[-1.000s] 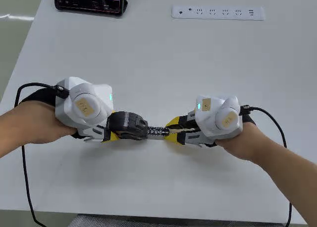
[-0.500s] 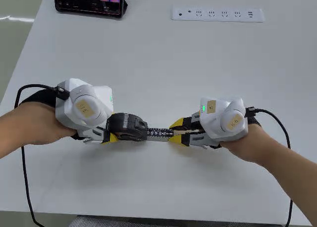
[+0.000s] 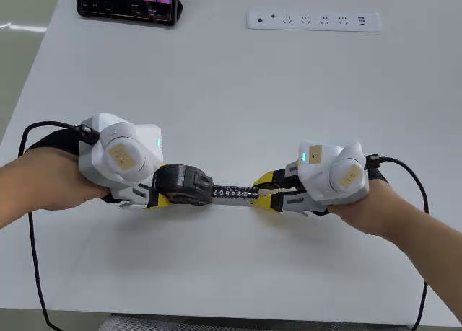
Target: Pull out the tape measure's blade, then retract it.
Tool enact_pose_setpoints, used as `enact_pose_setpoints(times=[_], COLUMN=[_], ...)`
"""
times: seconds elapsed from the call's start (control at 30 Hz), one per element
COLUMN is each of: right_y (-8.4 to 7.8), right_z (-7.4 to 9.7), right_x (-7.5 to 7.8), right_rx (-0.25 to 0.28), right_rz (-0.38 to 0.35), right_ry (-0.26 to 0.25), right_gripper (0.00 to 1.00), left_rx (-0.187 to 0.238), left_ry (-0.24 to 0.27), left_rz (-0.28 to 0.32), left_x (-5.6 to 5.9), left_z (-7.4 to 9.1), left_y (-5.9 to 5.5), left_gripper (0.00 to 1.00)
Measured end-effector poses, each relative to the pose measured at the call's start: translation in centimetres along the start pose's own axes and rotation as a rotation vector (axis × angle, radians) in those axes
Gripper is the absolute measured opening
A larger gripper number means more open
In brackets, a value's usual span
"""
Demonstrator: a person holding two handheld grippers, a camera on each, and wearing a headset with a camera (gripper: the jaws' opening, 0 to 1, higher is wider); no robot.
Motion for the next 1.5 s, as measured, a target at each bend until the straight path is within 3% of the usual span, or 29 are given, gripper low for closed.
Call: enact_pose_setpoints(times=[1.5], right_y=[-2.2], right_z=[3.5], right_x=[0.9], right_rx=[-0.045], right_rz=[0.006], right_ry=[-0.029], right_gripper=[0.09], left_rx=[-0.003], left_ry=[0.004], left_rz=[0.007], left_x=[0.1], left_z=[0.1], left_y=[0.2], left_gripper=[0.26])
Point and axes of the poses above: the centre of the closed fingertips' face, and the gripper's own axes: z roughly backward along the fingers, x roughly to its right, y roughly out of its top, the point moved 10 cm from there along z, roughly backward along the fingers, and after that the axes turned 15 degrees about -y, right-handed, at the moved point
